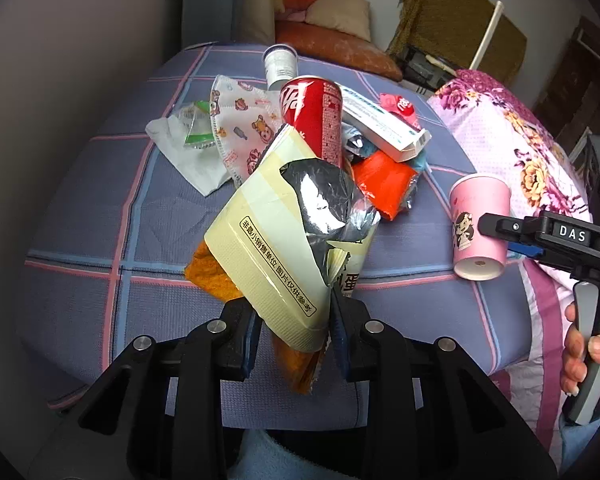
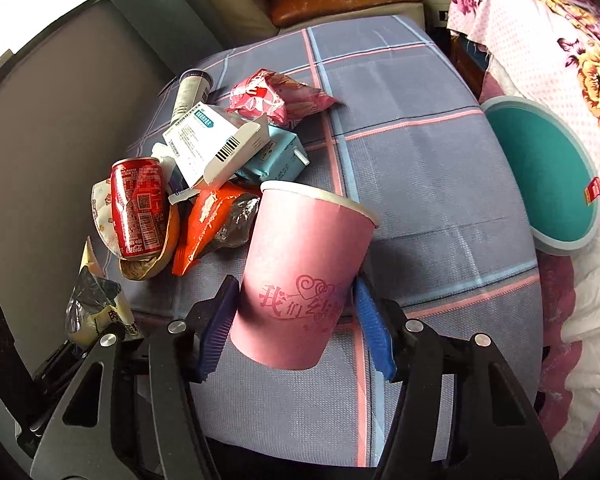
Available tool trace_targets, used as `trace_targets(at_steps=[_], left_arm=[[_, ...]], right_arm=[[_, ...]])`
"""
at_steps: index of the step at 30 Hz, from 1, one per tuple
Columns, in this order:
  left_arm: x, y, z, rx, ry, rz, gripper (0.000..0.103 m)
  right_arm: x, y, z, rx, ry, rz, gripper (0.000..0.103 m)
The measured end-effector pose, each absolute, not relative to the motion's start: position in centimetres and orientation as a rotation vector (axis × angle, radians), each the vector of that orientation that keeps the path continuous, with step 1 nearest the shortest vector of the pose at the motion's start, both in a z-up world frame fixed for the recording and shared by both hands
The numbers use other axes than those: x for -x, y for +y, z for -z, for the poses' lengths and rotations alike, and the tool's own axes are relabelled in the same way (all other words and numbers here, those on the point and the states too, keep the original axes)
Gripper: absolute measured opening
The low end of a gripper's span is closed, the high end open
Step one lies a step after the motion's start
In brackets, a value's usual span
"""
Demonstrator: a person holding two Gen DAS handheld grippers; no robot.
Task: Collect trash
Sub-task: 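Carry both items over the teal wastebasket and open both grippers to drop them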
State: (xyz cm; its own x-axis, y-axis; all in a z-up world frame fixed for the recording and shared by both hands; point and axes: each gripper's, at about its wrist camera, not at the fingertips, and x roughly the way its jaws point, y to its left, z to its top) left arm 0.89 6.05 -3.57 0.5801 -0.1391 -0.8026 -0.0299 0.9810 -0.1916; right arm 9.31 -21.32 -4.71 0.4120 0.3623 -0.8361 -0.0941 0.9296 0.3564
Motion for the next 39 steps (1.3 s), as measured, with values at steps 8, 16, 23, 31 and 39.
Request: trace_targets(at_steps=[8,16,23,31,39], left_arm=[[-0.8,2.6,0.7,0.129,0.907,0.130,0.030],[-5.5,-6.1,-1.2,0.019,0.887,0.302,0.030],[-12.2,-16.8,-0.8,-0.039,0.935,0.465,0.030],[-17.8,-27.0,2.3,-0.113,1.008,0.588,0.031],[-19.8,-30.0,5.1,-0.144,1.062,0.631,0.034]], right_arm=[[-8.7,-24.8,3.4,-0.307,1.054,-0.256,0.056],[-9.5,-33.8,1.1,-0.371,0.954,-0.127,0.056],[-10.7,-43.5,0.4,-0.440,0.896,0.036,0.056],[-12.1,-50.1,1.6,-0.468,0.905,0.164,0.057],[-13.9,-51.3,2.8,-0.461,0.943,0.197,0.057]])
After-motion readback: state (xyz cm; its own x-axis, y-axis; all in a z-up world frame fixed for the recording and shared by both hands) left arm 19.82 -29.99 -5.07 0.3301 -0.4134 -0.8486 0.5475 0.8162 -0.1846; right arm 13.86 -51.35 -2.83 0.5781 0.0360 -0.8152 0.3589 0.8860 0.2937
